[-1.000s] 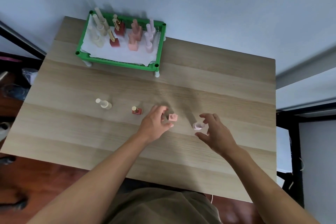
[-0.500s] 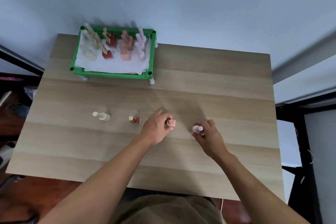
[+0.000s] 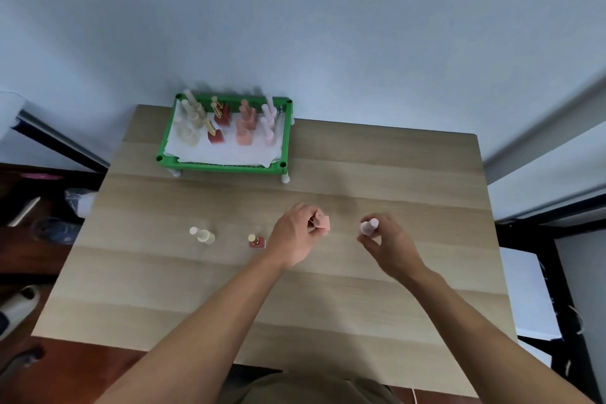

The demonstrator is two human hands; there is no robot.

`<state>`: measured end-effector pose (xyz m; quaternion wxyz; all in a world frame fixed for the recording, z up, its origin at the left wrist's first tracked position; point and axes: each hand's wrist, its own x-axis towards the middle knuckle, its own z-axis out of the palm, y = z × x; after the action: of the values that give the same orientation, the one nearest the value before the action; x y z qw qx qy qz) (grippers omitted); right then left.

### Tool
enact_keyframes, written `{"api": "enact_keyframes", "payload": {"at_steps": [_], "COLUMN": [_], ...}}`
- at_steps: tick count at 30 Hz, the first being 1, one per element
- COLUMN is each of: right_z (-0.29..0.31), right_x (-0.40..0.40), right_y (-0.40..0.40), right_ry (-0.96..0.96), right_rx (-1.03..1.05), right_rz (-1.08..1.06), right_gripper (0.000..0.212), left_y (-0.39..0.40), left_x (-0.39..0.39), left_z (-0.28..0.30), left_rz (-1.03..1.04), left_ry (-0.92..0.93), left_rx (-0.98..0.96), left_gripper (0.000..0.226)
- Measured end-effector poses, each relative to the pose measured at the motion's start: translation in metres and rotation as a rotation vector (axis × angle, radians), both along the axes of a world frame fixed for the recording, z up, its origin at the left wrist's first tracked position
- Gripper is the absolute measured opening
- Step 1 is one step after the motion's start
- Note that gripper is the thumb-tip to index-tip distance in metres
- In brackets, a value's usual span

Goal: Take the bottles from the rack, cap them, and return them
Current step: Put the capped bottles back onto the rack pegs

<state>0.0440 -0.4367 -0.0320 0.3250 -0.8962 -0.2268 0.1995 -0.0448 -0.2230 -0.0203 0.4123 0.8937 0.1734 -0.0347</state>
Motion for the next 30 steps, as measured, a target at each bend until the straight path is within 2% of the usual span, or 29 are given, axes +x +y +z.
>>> {"api": "enact_keyframes", "payload": {"at_steps": [11,14,18,26,30], "right_z": [0.06,0.072,0.082,0.085,0.083], "right_x": [0.038,0.041,0.038,0.03,0.031], "right_y": [0.062,0.08,0.105,0.163,0.193], "right_ry": [-0.153,-0.197,-0.156,-0.144,-0.142], "right_rx": [0.1,0.099,0.124,0.116,0.111], "right_rz": [0.072,0.062,0.03,0.01,0.016], "right_gripper": [0.016,0.02,0.027,0.024,0.023], "left_y": [0.073,0.099,0.129,0.188,0.215], "left_x": [0.013,0.013,0.014,0.013,0.014], "left_z": [0.059,0.066,0.072,0.067,0.056], "left_rz": [0.091,0.095,0.108,0.111,0.139], "left_ry": [-0.116,-0.119,-0.139,-0.125,-0.124], "left_rx": [0.074,0.106,0.079,0.119,0.067], "left_gripper": [0.016,0.018,0.011,0.023,0.021]}}
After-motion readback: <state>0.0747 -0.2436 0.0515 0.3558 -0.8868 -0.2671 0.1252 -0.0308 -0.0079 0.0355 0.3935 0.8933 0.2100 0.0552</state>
